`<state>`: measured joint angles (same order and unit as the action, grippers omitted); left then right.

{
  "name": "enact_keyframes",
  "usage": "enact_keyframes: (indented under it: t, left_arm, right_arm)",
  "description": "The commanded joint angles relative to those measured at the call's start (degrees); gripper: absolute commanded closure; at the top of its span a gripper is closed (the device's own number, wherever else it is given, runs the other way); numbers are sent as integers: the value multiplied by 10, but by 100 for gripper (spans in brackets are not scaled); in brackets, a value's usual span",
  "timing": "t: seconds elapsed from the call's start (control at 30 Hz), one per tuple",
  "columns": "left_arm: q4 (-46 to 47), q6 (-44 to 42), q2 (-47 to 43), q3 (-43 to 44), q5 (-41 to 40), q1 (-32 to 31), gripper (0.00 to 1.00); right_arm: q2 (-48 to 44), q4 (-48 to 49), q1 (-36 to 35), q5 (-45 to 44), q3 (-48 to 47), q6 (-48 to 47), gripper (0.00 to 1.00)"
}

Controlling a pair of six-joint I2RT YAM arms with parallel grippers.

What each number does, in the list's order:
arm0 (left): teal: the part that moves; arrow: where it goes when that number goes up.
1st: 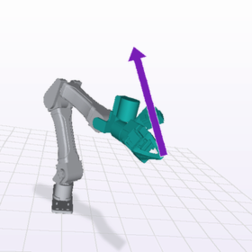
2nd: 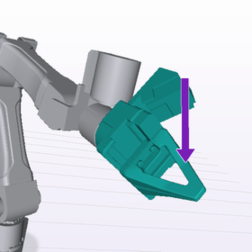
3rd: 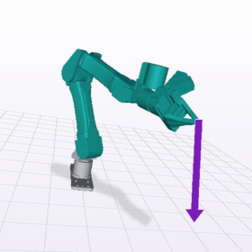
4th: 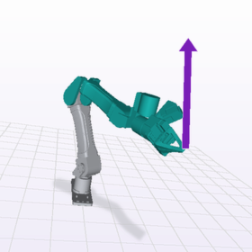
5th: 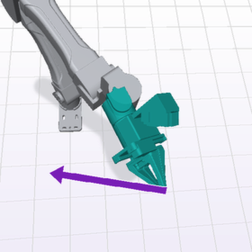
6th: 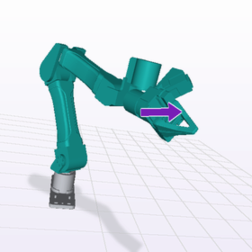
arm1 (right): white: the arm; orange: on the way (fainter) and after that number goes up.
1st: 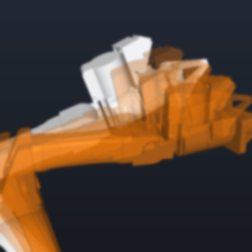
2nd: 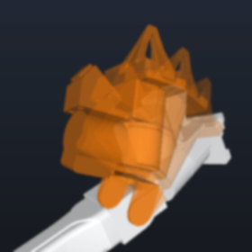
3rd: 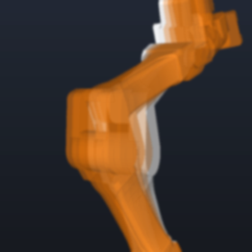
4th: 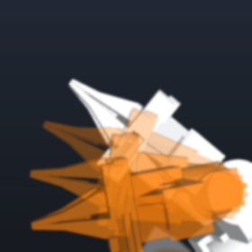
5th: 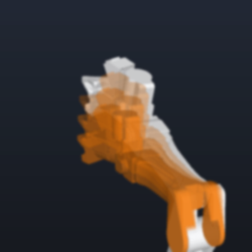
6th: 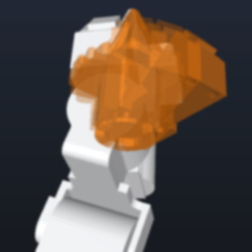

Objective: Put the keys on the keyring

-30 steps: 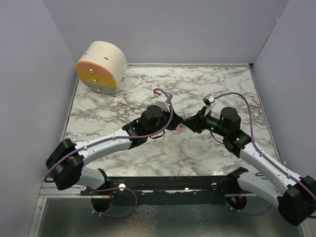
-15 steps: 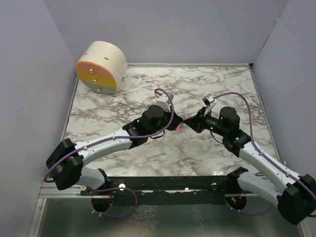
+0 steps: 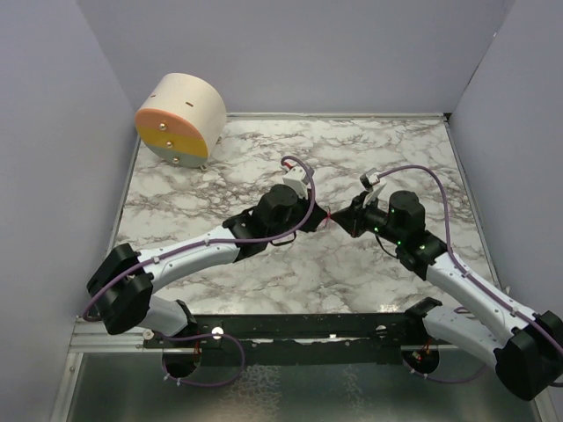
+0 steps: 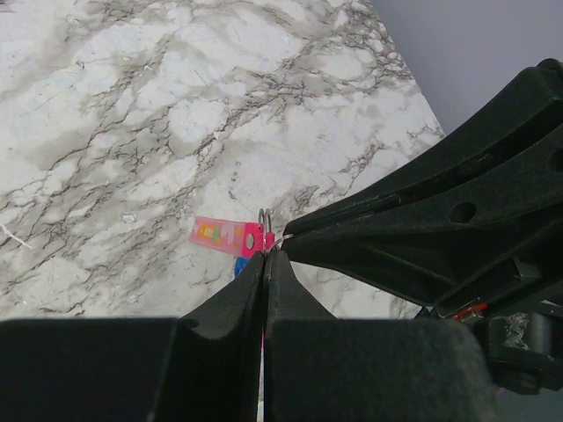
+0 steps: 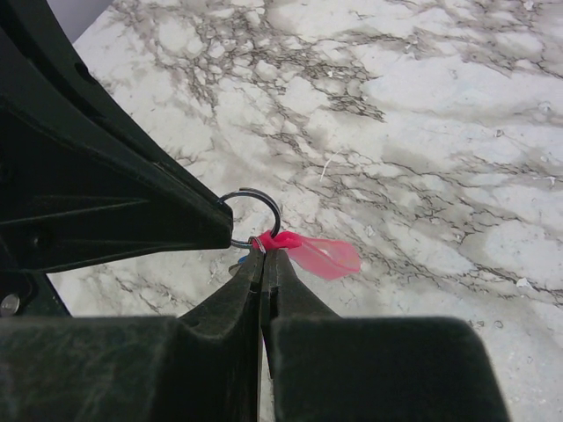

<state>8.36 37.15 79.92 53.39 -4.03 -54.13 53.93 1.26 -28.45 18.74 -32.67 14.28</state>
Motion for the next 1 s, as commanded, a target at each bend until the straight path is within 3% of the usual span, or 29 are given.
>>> enact_keyframes:
  t: [0.0,0.67,0.97]
  left_arm:
    - [-9,-7,3,27,18,-3,100]
    - [-77,-13,26,57,119,-3,100]
    - [-85,-12,41,60,127,-3,100]
  right_arm:
    - [-9,-26,-1,-61,-16,-23,99]
    - [-23,-32,-1,-132,-18,-35,99]
    - [-35,-33,0,-142,-15,-36,99]
